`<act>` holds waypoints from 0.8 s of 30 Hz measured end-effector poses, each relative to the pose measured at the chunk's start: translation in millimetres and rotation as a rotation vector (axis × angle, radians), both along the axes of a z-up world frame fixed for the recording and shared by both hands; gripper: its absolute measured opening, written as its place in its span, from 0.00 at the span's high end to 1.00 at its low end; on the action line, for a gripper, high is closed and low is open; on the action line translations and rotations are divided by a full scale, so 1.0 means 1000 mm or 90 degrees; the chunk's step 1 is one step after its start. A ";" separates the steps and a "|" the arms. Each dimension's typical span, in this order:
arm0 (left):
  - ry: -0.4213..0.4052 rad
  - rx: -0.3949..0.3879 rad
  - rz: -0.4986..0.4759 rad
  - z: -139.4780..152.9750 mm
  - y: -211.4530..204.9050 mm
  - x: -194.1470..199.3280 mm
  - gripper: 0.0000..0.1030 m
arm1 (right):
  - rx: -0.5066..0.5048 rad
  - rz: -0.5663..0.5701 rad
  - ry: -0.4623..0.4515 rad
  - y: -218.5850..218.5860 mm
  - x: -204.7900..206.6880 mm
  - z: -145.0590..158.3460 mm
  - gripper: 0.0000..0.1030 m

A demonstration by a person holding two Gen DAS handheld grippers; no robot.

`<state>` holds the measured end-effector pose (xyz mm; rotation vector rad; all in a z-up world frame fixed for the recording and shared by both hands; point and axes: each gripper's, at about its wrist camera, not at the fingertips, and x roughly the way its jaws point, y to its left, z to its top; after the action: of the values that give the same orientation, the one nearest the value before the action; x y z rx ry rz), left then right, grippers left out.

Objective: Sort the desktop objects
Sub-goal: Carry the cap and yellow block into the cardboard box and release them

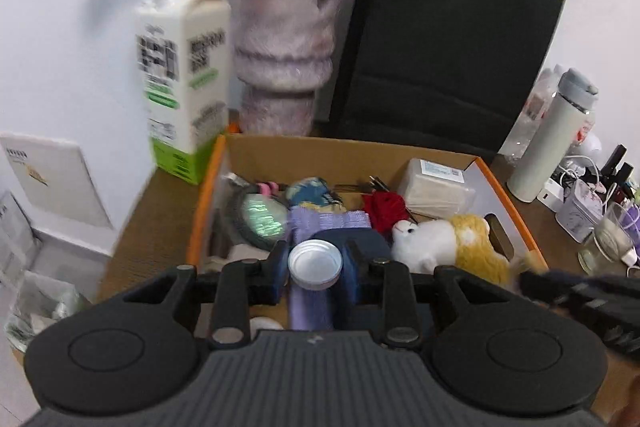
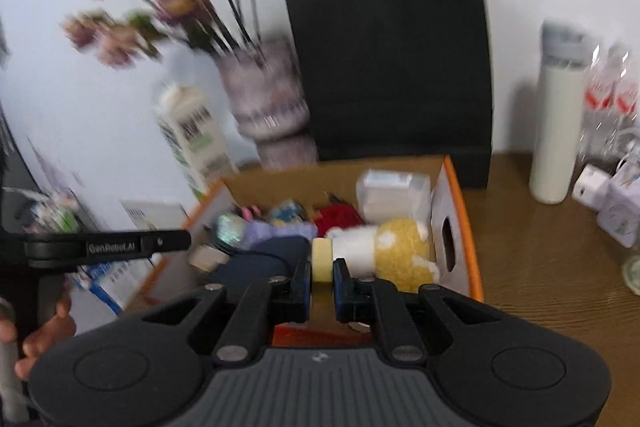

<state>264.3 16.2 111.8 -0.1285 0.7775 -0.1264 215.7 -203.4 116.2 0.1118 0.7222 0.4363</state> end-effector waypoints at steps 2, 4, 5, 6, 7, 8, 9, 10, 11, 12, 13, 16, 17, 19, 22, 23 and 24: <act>0.003 -0.009 -0.020 -0.006 -0.008 0.017 0.71 | -0.003 -0.005 0.039 0.012 0.021 -0.014 0.90; -0.002 0.027 -0.042 -0.015 -0.020 0.033 0.71 | 0.008 -0.004 0.076 0.019 0.036 -0.028 0.90; 0.000 0.044 -0.041 -0.020 -0.023 0.042 0.71 | 0.013 -0.002 0.095 0.023 0.043 -0.035 0.90; 0.008 0.049 -0.044 -0.025 -0.023 0.051 0.70 | 0.011 -0.004 0.106 0.026 0.048 -0.040 0.90; 0.013 0.041 -0.045 -0.029 -0.022 0.057 0.67 | 0.000 -0.007 0.111 0.030 0.051 -0.045 0.90; 0.025 0.023 -0.048 -0.033 -0.019 0.064 0.50 | -0.014 -0.008 0.110 0.034 0.054 -0.047 0.87; 0.031 0.008 -0.042 -0.035 -0.015 0.068 0.33 | -0.020 -0.001 0.109 0.037 0.056 -0.048 0.86; 0.027 -0.004 -0.032 -0.035 -0.011 0.068 0.30 | -0.020 0.004 0.111 0.040 0.059 -0.050 0.86; 0.017 -0.007 -0.028 -0.034 -0.006 0.065 0.30 | -0.015 0.003 0.113 0.041 0.061 -0.051 0.74; 0.009 -0.005 -0.030 -0.032 -0.003 0.063 0.28 | -0.009 0.000 0.115 0.040 0.063 -0.050 0.63; 0.002 0.001 -0.032 -0.028 -0.001 0.059 0.25 | -0.003 -0.001 0.112 0.039 0.064 -0.046 0.63; -0.018 0.030 -0.015 -0.018 0.008 0.046 0.13 | -0.006 -0.020 0.076 0.031 0.060 -0.031 0.63; -0.021 0.046 -0.004 -0.013 0.010 0.041 0.10 | -0.009 -0.024 0.068 0.028 0.059 -0.027 0.62; -0.022 0.064 0.018 -0.006 0.014 0.030 0.06 | -0.015 -0.028 0.056 0.020 0.053 -0.018 0.56; -0.027 0.094 0.055 0.005 0.014 0.004 0.02 | -0.029 -0.044 0.031 0.005 0.039 -0.006 0.47; -0.032 0.105 0.064 0.007 0.014 -0.006 0.02 | -0.036 -0.050 0.022 0.000 0.033 -0.004 0.45; -0.043 0.116 0.069 0.008 0.014 -0.018 0.01 | -0.044 -0.057 0.013 -0.006 0.025 -0.001 0.41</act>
<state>246.7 29.9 120.1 0.0066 0.7098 0.0435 240.8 -208.9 115.3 0.0837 0.7491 0.3251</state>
